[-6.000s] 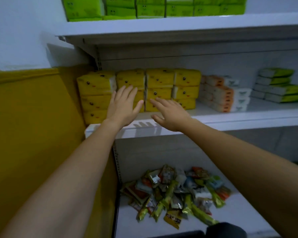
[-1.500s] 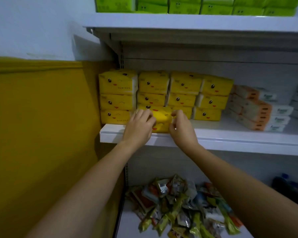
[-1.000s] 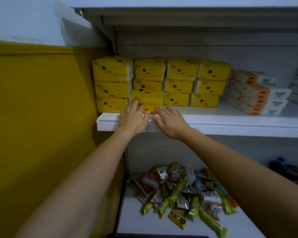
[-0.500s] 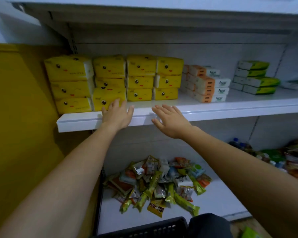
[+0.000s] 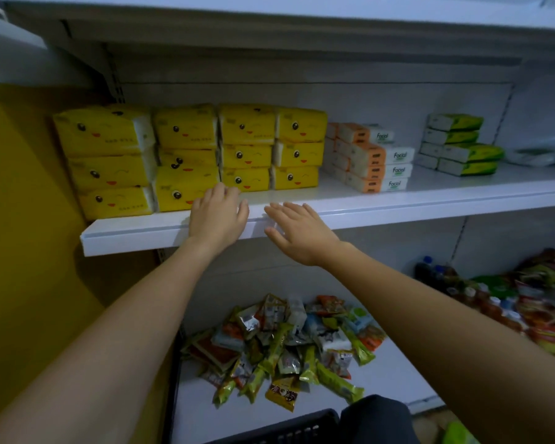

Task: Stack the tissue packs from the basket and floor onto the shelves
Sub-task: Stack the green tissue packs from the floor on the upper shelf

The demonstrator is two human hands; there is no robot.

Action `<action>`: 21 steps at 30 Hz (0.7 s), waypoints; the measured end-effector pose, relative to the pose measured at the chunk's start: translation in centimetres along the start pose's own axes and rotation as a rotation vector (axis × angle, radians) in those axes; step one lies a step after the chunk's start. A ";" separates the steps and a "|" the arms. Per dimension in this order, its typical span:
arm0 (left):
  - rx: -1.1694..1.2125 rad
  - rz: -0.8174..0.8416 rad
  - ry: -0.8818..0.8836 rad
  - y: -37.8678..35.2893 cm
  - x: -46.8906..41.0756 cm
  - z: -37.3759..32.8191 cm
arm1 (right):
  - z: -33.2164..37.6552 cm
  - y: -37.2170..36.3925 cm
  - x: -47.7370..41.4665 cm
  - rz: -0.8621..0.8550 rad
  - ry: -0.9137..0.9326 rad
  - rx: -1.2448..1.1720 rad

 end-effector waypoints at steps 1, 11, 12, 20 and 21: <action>0.027 -0.004 -0.047 -0.2 0.1 -1.0 | -0.8 0.1 0.8 -0.005 -0.022 0.002; 0.336 0.231 -0.443 -6.2 2.9 -16.3 | -11.6 -0.1 15.0 -0.003 -0.368 0.118; 0.352 0.270 -0.463 -6.9 3.7 -18.1 | -12.5 -0.1 16.6 -0.006 -0.411 0.130; 0.535 0.390 -0.726 -9.8 9.1 -31.4 | -18.4 0.7 30.9 0.040 -0.776 0.202; 0.544 0.406 -0.758 -10.0 9.6 -32.9 | -18.9 0.7 32.5 0.050 -0.821 0.199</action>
Point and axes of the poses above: each hand's wrist, its own x-axis away from the middle knuckle, its own y-axis out of the back of the hand, z = x × y, the point moved 1 cm from there along -x, towards the middle knuckle, and after that the axes turned 7 degrees about -y, right-handed, at the moved point
